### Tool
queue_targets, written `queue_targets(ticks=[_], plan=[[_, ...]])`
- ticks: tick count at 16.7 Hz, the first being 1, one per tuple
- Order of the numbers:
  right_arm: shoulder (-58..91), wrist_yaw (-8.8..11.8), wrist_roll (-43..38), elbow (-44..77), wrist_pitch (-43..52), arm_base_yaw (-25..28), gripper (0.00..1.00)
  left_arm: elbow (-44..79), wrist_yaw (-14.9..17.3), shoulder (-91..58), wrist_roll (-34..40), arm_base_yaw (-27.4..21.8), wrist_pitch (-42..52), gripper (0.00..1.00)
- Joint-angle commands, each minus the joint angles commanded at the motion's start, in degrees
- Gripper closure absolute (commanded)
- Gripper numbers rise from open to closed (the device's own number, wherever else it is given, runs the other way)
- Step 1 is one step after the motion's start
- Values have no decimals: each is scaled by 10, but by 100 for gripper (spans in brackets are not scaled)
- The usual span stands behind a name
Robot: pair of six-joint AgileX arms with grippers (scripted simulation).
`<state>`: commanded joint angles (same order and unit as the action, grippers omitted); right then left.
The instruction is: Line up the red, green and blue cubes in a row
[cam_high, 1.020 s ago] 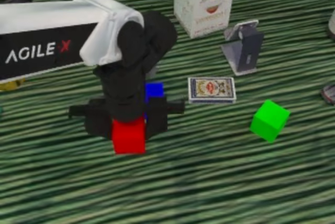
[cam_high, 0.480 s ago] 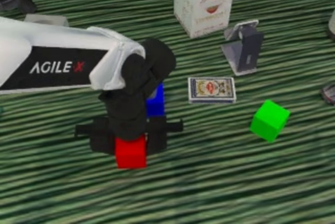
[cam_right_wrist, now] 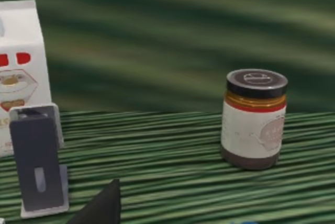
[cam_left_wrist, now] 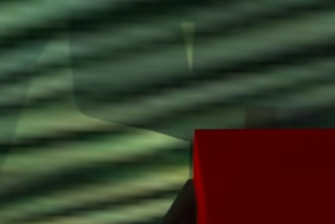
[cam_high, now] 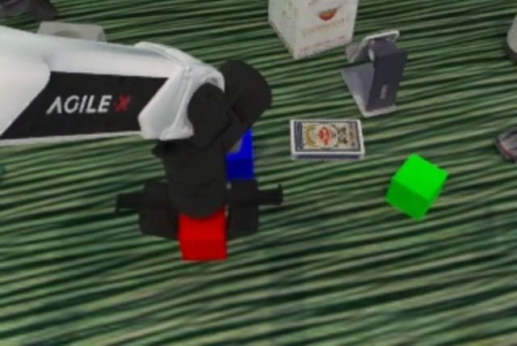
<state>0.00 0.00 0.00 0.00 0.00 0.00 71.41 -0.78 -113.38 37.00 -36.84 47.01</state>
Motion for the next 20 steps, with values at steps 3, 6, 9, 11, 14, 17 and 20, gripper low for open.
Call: queue_targets(ticks=[3,6,9,11,14,17,20], plan=[[0,0,0,0,0,0,0,0,0,0,0,0,0,25],[0,0,0,0,0,0,0,0,0,0,0,0,0,2],[0,0,0,0,0,0,0,0,0,0,0,0,0,0],[0,0,0,0,0,0,0,0,0,0,0,0,0,0],[0,0,0,0,0,0,0,0,0,0,0,0,0,0],[0,0,0,0,0,0,0,8,0,3,0,0,10,0],[0,0,0,0,0,0,0,41,0,22,2,3,64,0]])
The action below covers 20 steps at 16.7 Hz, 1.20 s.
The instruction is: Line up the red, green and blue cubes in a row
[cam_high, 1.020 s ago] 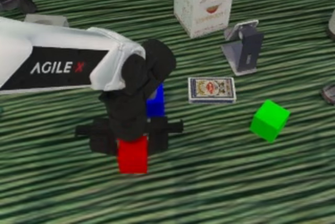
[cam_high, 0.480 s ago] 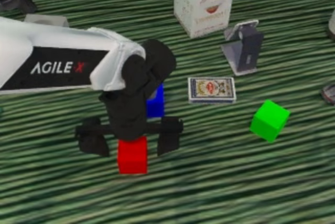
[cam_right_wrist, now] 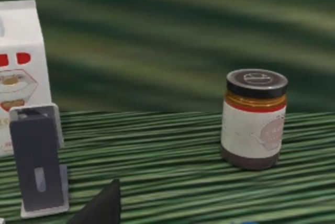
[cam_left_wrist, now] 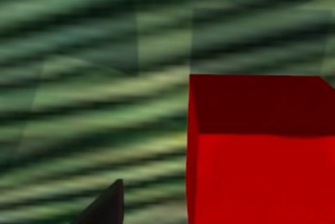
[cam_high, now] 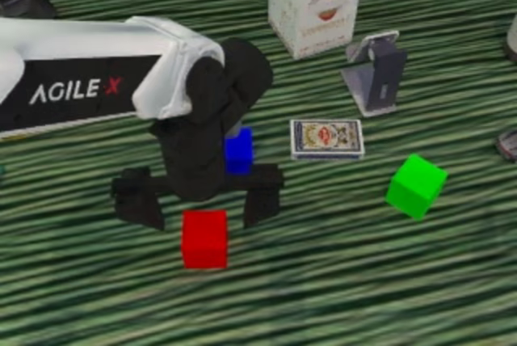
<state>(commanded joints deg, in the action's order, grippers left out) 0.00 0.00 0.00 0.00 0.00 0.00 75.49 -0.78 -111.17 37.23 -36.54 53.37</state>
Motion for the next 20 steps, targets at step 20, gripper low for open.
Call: queue_targets(ticks=[20], plan=[[314,0,85,262,183,62,0,-205,-9,357,-36,142,-88,0]])
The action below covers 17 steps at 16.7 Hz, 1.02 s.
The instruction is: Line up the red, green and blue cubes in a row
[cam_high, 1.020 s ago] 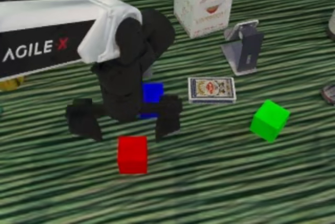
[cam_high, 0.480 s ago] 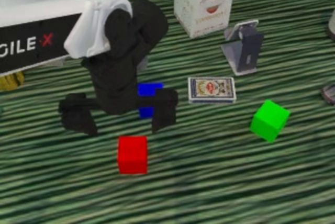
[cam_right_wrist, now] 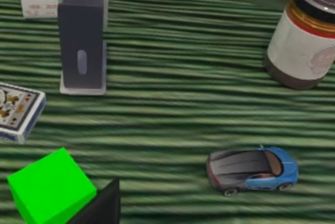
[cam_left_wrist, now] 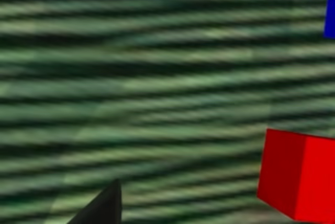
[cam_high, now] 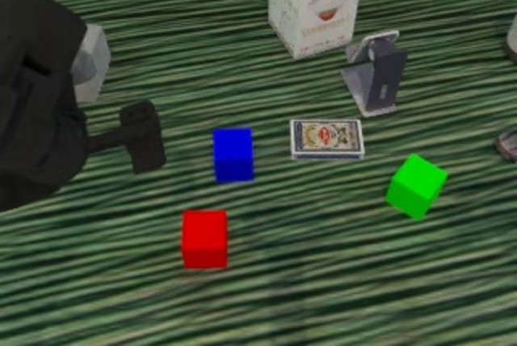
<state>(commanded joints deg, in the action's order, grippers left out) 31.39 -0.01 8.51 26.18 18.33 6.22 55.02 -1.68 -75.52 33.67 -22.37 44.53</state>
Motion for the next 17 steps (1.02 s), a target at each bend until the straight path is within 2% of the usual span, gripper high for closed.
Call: queue_targets(ticks=[5,9,13,17], plan=[[303,4,74,213,174,55,0,-227,-1,300,-82,105,-152,0],[543,5,131,382,306,97,0,-381,2,499,-171,169,-267,0],[724,3,175,524,399,128,0,-488,9,648,-260,212,-368,0],[829,0,203,620,447,147,0,-541,15,739,-323,232,-432,0]])
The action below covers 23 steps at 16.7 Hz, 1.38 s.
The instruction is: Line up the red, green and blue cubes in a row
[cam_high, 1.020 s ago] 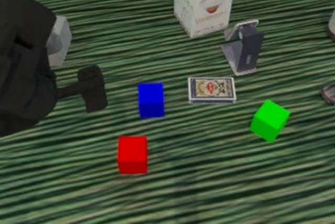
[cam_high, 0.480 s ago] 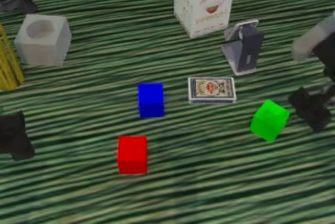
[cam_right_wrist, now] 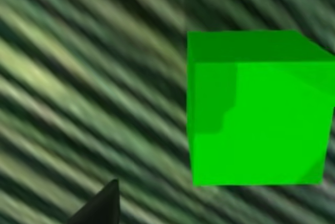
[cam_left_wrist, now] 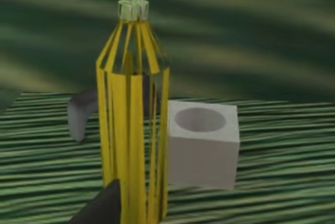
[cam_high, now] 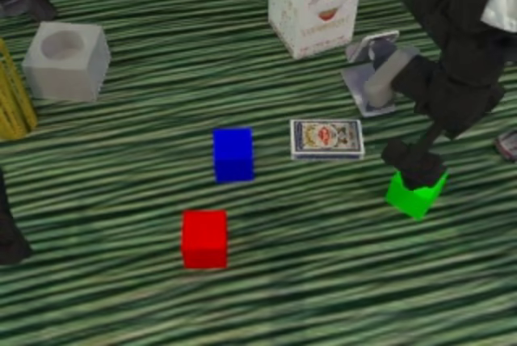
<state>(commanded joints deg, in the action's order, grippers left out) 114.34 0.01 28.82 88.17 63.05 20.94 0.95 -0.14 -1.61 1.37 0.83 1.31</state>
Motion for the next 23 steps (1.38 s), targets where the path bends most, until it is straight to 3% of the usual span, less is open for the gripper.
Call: queue_targets(ticks=[8,16,21,23], plan=[[20,-1,5,17,5,1,0,-10,1,16,-14,3,-13,0],[75,-1,4,-72,-142,4,0,-10,1,16,-14,3,-13,0],[81,-1,3,-79,-152,4,0,-10,1,16,-14,3,-13,0],[81,-1,3,-79,-152,4,15,-10,1,16,-14,3,-13,0]])
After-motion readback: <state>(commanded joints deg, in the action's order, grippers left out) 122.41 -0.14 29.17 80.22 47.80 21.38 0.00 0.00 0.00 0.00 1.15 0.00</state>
